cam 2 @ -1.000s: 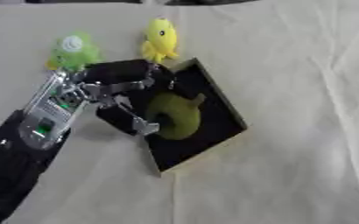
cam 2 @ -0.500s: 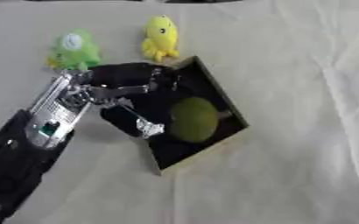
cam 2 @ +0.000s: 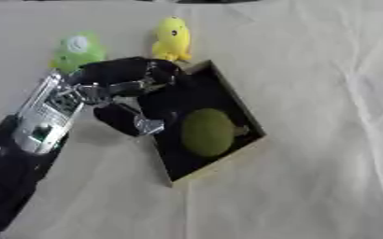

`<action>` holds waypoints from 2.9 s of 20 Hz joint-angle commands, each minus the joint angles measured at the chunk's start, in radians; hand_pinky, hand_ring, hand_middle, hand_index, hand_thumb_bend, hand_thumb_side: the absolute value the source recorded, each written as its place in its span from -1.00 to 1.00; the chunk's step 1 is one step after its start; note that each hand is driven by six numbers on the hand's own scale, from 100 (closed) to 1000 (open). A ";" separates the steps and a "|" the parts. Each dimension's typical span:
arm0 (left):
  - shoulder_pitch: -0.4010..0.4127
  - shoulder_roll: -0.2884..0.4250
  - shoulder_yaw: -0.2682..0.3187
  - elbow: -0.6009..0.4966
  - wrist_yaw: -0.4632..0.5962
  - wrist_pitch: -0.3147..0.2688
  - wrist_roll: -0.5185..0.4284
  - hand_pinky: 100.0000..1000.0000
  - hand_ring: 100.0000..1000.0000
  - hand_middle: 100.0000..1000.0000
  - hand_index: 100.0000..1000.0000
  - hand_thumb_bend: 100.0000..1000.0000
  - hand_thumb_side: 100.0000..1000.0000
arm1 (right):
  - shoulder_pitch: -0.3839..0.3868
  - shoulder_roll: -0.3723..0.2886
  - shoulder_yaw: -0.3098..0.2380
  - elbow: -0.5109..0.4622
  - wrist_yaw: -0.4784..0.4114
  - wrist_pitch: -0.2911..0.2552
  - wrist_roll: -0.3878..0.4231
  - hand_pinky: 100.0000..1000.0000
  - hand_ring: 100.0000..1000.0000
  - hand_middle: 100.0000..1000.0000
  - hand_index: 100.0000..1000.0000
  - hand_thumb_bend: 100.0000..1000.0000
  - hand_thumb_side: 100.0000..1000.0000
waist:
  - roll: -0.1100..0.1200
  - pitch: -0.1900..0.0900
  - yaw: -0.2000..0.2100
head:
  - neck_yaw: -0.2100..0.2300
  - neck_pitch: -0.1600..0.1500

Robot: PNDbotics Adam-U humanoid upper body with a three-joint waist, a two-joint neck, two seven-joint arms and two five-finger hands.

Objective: Pick up objects on the table and place them in the box.

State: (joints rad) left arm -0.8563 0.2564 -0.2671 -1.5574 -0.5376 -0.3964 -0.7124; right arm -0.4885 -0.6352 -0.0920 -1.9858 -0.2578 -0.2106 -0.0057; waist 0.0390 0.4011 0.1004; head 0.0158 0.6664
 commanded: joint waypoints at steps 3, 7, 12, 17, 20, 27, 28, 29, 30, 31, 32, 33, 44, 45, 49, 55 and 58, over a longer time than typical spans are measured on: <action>-0.015 0.096 0.113 -0.122 0.062 -0.121 -0.145 0.91 0.71 0.57 0.80 -1.00 -0.73 | -0.005 -0.028 -0.014 -0.014 0.002 -0.003 -0.008 0.78 0.70 0.19 0.51 -1.00 -0.07 | -0.006 -0.027 0.005 | -0.006 -0.013; -0.018 0.191 0.173 -0.142 0.034 -0.068 -0.084 0.93 0.77 0.66 0.85 -1.00 -0.86 | 0.000 -0.036 -0.014 -0.014 0.006 -0.006 -0.010 0.78 0.70 0.19 0.51 -1.00 -0.07 | -0.003 -0.027 0.010 | -0.018 -0.017; -0.010 0.335 0.184 0.007 -0.067 -0.062 0.104 0.94 0.79 0.68 0.87 -1.00 -0.88 | -0.003 -0.038 -0.011 -0.014 0.006 -0.006 -0.007 0.78 0.70 0.19 0.51 -1.00 -0.07 | -0.003 -0.025 0.005 | -0.017 -0.015; -0.045 0.355 0.201 0.231 -0.174 -0.076 0.251 0.97 0.82 0.69 0.89 -0.99 -0.65 | -0.002 -0.037 -0.009 -0.014 0.006 -0.005 -0.004 0.78 0.70 0.19 0.51 -1.00 -0.07 | -0.004 -0.026 0.002 | -0.018 -0.007; -0.077 0.343 0.206 0.335 -0.240 -0.091 0.279 0.98 0.83 0.68 0.88 -1.00 -0.36 | 0.000 -0.036 -0.009 -0.014 0.005 -0.003 -0.004 0.78 0.70 0.19 0.51 -1.00 -0.07 | -0.004 -0.027 0.000 | -0.016 0.000; -0.169 0.303 0.214 0.533 -0.357 -0.156 0.256 0.99 0.85 0.70 0.88 -0.95 -0.02 | 0.001 -0.033 -0.009 -0.014 0.003 0.001 -0.002 0.78 0.70 0.18 0.51 -1.00 -0.06 | -0.002 -0.030 -0.005 | -0.008 0.012; -0.184 0.298 0.218 0.555 -0.370 -0.167 0.251 0.99 0.86 0.70 0.89 -0.93 -0.01 | 0.000 -0.033 -0.008 -0.014 0.002 0.002 -0.002 0.78 0.70 0.18 0.51 -1.00 -0.06 | -0.001 -0.030 -0.006 | -0.006 0.015; -0.197 0.292 0.223 0.575 -0.383 -0.176 0.248 0.99 0.86 0.70 0.89 -0.93 -0.01 | 0.000 -0.032 -0.008 -0.014 0.002 0.002 -0.001 0.78 0.70 0.18 0.51 -1.00 -0.06 | -0.001 -0.030 -0.006 | -0.006 0.016; -0.205 0.288 0.227 0.590 -0.394 -0.183 0.247 0.99 0.86 0.70 0.89 -0.93 -0.01 | 0.000 -0.032 -0.008 -0.014 0.002 0.003 -0.001 0.78 0.70 0.18 0.51 -1.00 -0.06 | -0.001 -0.030 -0.006 | -0.005 0.017; -0.210 0.286 0.230 0.600 -0.402 -0.189 0.249 0.99 0.86 0.70 0.89 -0.93 -0.01 | 0.000 -0.032 -0.008 -0.014 0.001 0.003 -0.001 0.78 0.70 0.18 0.51 -1.00 -0.06 | -0.001 -0.030 -0.006 | -0.005 0.017; -0.223 0.277 0.231 0.615 -0.407 -0.199 0.243 1.00 0.86 0.70 0.89 -1.00 0.16 | -0.001 -0.032 -0.007 -0.014 0.001 0.003 0.000 0.78 0.70 0.18 0.51 -1.00 -0.06 | -0.001 -0.030 -0.007 | -0.001 0.019; -0.237 0.270 0.232 0.629 -0.410 -0.209 0.232 1.00 0.86 0.70 0.89 -1.00 0.16 | 0.000 -0.032 -0.007 -0.014 0.000 0.004 0.000 0.78 0.70 0.18 0.51 -1.00 -0.06 | -0.001 -0.029 -0.008 | 0.001 0.019; -0.283 0.239 0.243 0.706 -0.602 -0.188 0.241 0.98 0.90 0.73 0.92 -0.36 -0.01 | -0.003 -0.026 -0.006 -0.014 -0.005 0.009 0.004 0.78 0.70 0.18 0.51 -1.00 -0.05 | 0.000 -0.027 -0.013 | 0.009 0.018; -0.284 0.237 0.244 0.716 -0.619 -0.187 0.245 0.98 0.90 0.73 0.92 -0.36 -0.01 | -0.003 -0.026 -0.006 -0.014 -0.005 0.009 0.004 0.78 0.70 0.18 0.51 -1.00 -0.05 | 0.000 -0.026 -0.013 | 0.009 0.018; -0.289 0.220 0.251 0.752 -0.665 -0.183 0.251 0.97 0.90 0.73 0.92 -0.34 -0.14 | -0.004 -0.022 -0.005 -0.014 -0.007 0.012 0.006 0.78 0.70 0.17 0.50 -1.00 -0.05 | -0.003 -0.025 -0.013 | 0.013 0.015; -0.297 0.196 0.270 0.789 -0.694 -0.157 0.256 0.91 0.84 0.65 0.89 -0.61 -0.44 | -0.003 -0.019 -0.005 -0.014 -0.017 0.016 0.009 0.78 0.70 0.17 0.50 -1.00 -0.05 | -0.006 -0.022 -0.016 | 0.021 0.014; -0.298 0.190 0.277 0.787 -0.677 -0.132 0.264 0.83 0.76 0.54 0.84 -0.86 -0.64 | -0.002 -0.018 -0.006 -0.014 -0.021 0.019 0.009 0.78 0.70 0.17 0.50 -1.00 -0.04 | -0.007 -0.021 -0.016 | 0.021 0.014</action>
State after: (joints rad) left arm -1.1327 0.4301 -0.0020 -0.7652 -1.2184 -0.5393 -0.4512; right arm -0.4830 -0.6374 -0.0913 -1.9858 -0.2688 -0.1949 0.0035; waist 0.0350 0.4014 0.0842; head 0.0340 0.6849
